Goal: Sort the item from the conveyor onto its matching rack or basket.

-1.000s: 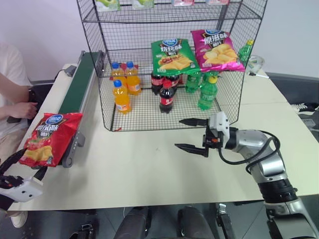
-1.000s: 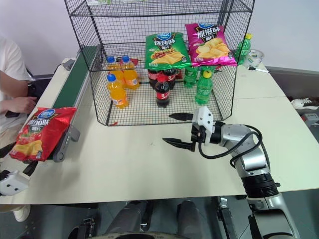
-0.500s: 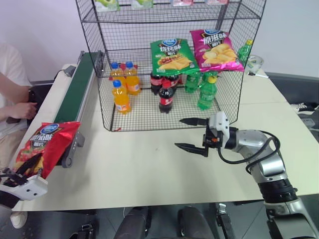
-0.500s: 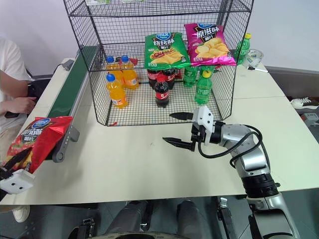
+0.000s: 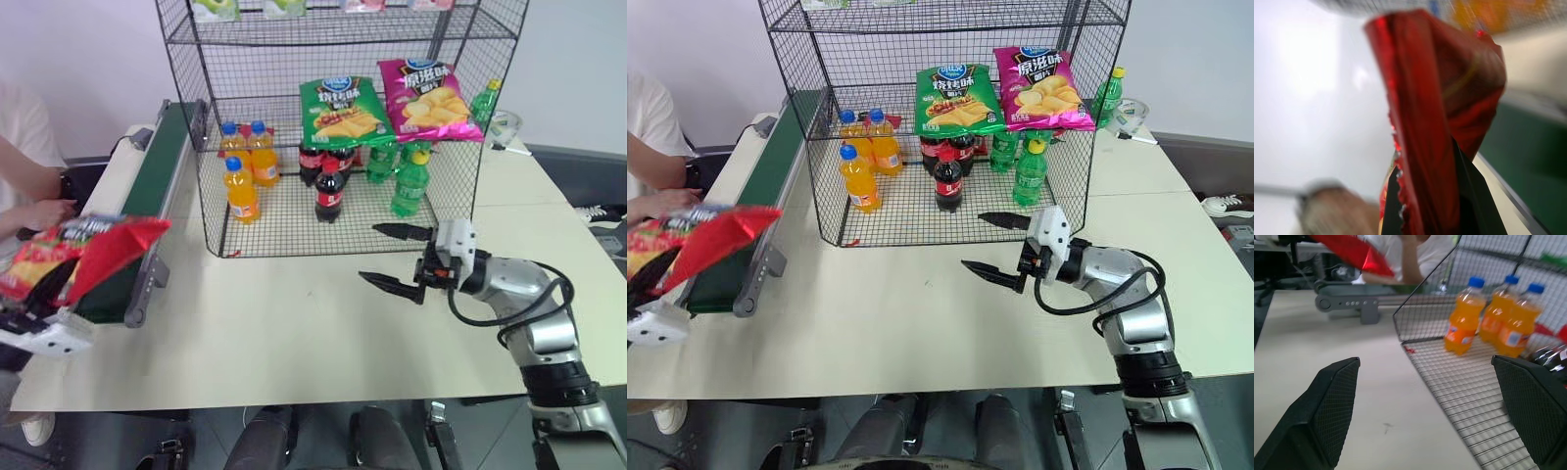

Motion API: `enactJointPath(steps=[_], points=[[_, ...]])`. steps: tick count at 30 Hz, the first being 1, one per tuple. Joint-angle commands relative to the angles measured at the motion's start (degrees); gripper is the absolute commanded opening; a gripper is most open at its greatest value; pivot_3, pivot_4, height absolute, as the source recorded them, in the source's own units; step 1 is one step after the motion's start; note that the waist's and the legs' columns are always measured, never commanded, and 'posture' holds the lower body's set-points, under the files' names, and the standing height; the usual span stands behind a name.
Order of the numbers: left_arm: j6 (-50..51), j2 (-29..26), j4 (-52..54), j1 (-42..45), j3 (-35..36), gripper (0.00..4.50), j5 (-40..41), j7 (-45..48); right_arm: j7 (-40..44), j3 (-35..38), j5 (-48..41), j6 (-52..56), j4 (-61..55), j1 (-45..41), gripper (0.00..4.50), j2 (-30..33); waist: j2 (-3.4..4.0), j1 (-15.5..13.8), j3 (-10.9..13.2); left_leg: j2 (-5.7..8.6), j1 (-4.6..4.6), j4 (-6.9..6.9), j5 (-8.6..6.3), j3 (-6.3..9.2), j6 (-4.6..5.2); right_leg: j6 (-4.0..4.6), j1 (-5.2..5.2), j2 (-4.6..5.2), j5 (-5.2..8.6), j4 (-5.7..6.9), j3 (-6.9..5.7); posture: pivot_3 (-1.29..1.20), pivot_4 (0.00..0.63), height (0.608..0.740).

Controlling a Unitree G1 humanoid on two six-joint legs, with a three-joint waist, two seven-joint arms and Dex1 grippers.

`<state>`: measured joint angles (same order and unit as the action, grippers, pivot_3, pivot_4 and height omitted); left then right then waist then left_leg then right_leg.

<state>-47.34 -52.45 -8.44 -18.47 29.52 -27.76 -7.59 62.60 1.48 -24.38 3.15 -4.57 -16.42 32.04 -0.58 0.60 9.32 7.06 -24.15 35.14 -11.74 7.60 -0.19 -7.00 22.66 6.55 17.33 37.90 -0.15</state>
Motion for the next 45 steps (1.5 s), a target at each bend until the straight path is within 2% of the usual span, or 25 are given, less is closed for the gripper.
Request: enactJointPath(steps=[1,5,11,14,19,24,28,33,35,38,40,45], points=[[3.64,1.19,7.19,-0.4,3.47,0.09,-1.11,1.38,-1.51,1.9,-0.78,-1.79,-2.25,0.87,4.5,-0.53,0.03,0.21,0.01,0.0,0.0,-0.01,0.0,-0.01,0.0,0.0,0.0,-0.01,0.0,0.0,0.01,0.0,0.15,0.74],[5.38,1.6,14.29,1.91,2.26,0.09,2.05,5.08,-4.07,3.15,-0.29,-3.09,-2.17,1.53,4.5,-0.66,0.03,0.07,0.01,-0.03,0.0,-0.05,0.02,-0.05,-0.02,0.01,-0.08,-0.05,0.0,0.06,0.02,0.0,0.15,0.74],[9.63,7.3,23.85,3.88,-3.46,0.09,2.82,9.93,-6.34,3.92,0.55,-5.69,-1.64,2.27,4.5,-0.98,0.04,-0.13,0.01,0.0,0.01,0.01,0.02,-0.05,-0.02,0.0,-0.12,-0.01,0.0,0.03,0.02,0.0,0.15,0.74],[14.11,9.2,25.97,10.89,-7.04,0.09,2.23,11.39,-7.63,4.34,-0.18,-5.94,-2.27,2.23,4.5,-1.51,0.03,-0.56,0.01,-0.01,0.02,0.04,0.03,-0.02,-0.02,0.01,-0.2,-0.03,0.0,0.05,0.01,0.0,0.15,0.74],[19.15,12.68,22.65,24.72,-14.86,0.09,-0.05,12.0,-10.14,6.87,-3.21,-6.32,-2.08,0.99,4.5,-4.05,0.05,-1.2,-0.01,0.0,0.12,0.1,0.06,-0.02,-0.07,0.0,-0.24,-0.1,-0.01,0.12,-0.01,0.0,0.15,0.74],[24.52,18.52,19.42,35.36,-21.18,0.09,-4.9,9.61,-13.42,6.88,-1.84,-8.3,-2.97,1.63,4.5,-6.28,0.03,-1.27,-0.01,0.02,0.13,0.1,0.08,-0.04,-0.09,-0.01,-0.33,-0.14,-0.01,0.13,0.0,0.0,0.15,0.74],[26.29,21.35,9.96,46.54,-26.7,0.09,-10.13,5.2,-16.66,6.38,-2.05,-7.8,-5.44,1.52,4.5,-8.11,0.04,-1.28,-0.01,0.0,0.12,0.1,0.14,0.0,-0.18,-0.01,-0.25,-0.24,-0.01,0.25,0.0,0.0,0.15,0.74],[27.72,22.71,-2.47,54.34,-31.47,0.09,-13.65,0.39,-18.22,4.9,-0.09,-8.09,-5.7,1.12,4.5,-8.9,0.04,-1.02,-0.01,0.02,0.12,0.07,0.15,-0.03,-0.19,-0.02,-0.24,-0.25,-0.01,0.21,0.02,0.0,0.15,0.74],[26.74,25.22,-12.79,58.76,-33.52,0.09,-12.75,-3.12,-18.69,4.72,0.05,-7.97,-5.71,0.47,4.5,-8.99,0.04,-1.18,-0.01,0.02,0.13,0.09,0.16,-0.02,-0.19,-0.02,-0.24,-0.28,-0.01,0.25,0.02,0.0,0.15,0.74],[22.88,26.06,-26.62,65.99,-35.69,0.09,-13.1,-10.59,-19.3,4.23,0.38,-7.88,-5.45,-0.05,4.5,-9.32,0.0,-1.2,0.01,0.02,0.12,0.12,0.17,-0.01,-0.2,-0.03,-0.24,-0.29,-0.02,0.28,0.01,0.0,0.15,0.74],[18.92,26.22,-32.4,69.51,-35.59,0.09,-10.52,-12.81,-19.55,3.87,0.65,-7.74,-5.4,0.12,4.5,-9.46,-0.1,-1.17,0.07,0.02,0.08,0.12,0.17,0.0,-0.2,-0.03,-0.2,-0.28,-0.02,0.27,0.01,0.0,0.15,0.74],[17.31,27.43,-46.98,78.16,-38.88,0.09,-11.61,-18.24,-20.04,3.05,0.99,-6.11,-6.48,0.1,4.5,-8.87,-0.11,-1.1,0.07,0.04,-0.12,0.18,0.34,-0.02,-0.48,-0.05,-0.05,-0.26,-0.03,0.3,0.0,0.0,0.15,0.74]])
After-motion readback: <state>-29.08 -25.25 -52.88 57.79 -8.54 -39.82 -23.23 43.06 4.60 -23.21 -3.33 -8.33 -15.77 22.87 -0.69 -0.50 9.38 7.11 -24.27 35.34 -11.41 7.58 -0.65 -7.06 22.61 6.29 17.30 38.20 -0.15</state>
